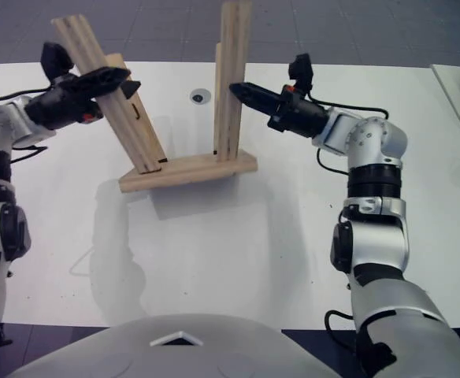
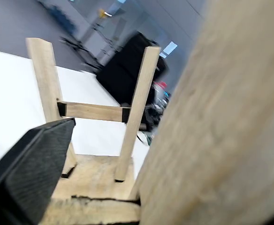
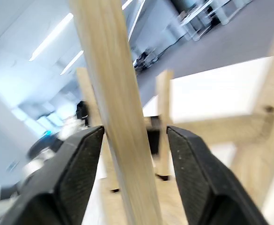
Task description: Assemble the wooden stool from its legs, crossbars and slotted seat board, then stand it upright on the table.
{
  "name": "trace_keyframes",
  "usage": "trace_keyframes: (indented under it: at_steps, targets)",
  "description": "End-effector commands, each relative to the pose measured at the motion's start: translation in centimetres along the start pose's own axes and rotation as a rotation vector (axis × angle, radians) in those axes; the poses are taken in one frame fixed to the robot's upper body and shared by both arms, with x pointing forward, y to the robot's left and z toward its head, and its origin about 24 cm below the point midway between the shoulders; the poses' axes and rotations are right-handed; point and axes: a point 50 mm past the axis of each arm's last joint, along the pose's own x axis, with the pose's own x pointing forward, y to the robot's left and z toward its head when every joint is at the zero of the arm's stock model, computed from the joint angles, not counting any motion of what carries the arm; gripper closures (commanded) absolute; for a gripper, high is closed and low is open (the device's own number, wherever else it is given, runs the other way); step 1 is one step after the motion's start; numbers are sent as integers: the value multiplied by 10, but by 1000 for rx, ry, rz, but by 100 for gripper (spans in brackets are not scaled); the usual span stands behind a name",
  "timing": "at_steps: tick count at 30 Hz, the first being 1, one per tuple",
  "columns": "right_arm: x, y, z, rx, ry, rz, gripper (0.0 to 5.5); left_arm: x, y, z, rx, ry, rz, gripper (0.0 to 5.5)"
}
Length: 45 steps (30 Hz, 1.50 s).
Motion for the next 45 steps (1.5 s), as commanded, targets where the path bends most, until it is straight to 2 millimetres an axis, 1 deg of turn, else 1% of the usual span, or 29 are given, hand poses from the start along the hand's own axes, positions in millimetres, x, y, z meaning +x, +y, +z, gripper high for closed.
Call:
trace_keyframes:
  at_steps: [1,2,4,5,8,10,12,14,17,20,21,22,23,25,27,29,31,34,36,38,40,45]
  targets:
    - [19,-18,19,162,-185,-180,221,3,35,-3,-203,-267,285,61]
    - [21,-16,23,161,-205,-177,207,2,34,4,-218,-342,293,47]
    - [23,-14,29,149,-225,-176,172,-2,35,11,-262,-447,319,11]
    - [24,-13,30,138,-227,-179,156,-4,37,13,-280,-482,333,10]
    - [20,-13,35,102,-231,-182,109,-12,41,12,-318,-513,380,10]
    - [16,-16,35,48,-215,-213,79,-22,41,16,-334,-567,379,10]
    - [10,-21,35,-46,-184,-259,51,-35,40,21,-313,-604,385,10]
    - [3,-25,36,-145,-157,-303,14,-46,40,26,-272,-639,417,10]
    - [-10,-28,39,-294,-100,-335,11,-67,37,36,-216,-707,470,10]
    - [-16,-27,38,-434,0,-322,11,-84,35,41,-126,-697,528,10]
    - [-18,-26,35,-499,61,-313,11,-93,35,41,-42,-657,575,10]
    - [-19,-27,33,-541,108,-309,11,-101,33,42,45,-636,584,10]
    - [-20,-27,30,-577,154,-303,11,-111,31,41,158,-570,602,10]
    - [-24,-29,25,-640,226,-296,11,-123,27,34,295,-485,547,10]
    - [-29,-30,21,-687,272,-283,11,-130,22,15,429,-336,483,10]
    - [-36,-29,16,-741,314,-237,11,-128,10,-14,561,-165,408,10]
    - [-42,-29,13,-758,339,-215,11,-122,-1,-40,641,-39,352,10]
    - [-47,-30,7,-781,412,-186,11,-116,-17,-73,728,160,255,10]
    - [-49,-31,4,-794,446,-180,11,-111,-23,-89,755,275,194,10]
    - [-47,-33,5,-804,447,-188,11,-105,-26,-96,795,341,170,10]
    - [-40,-34,6,-812,431,-183,11,-97,-24,-103,852,405,155,10]
    - [-20,-34,0,-826,432,-122,11,-63,-14,-110,978,450,127,10]
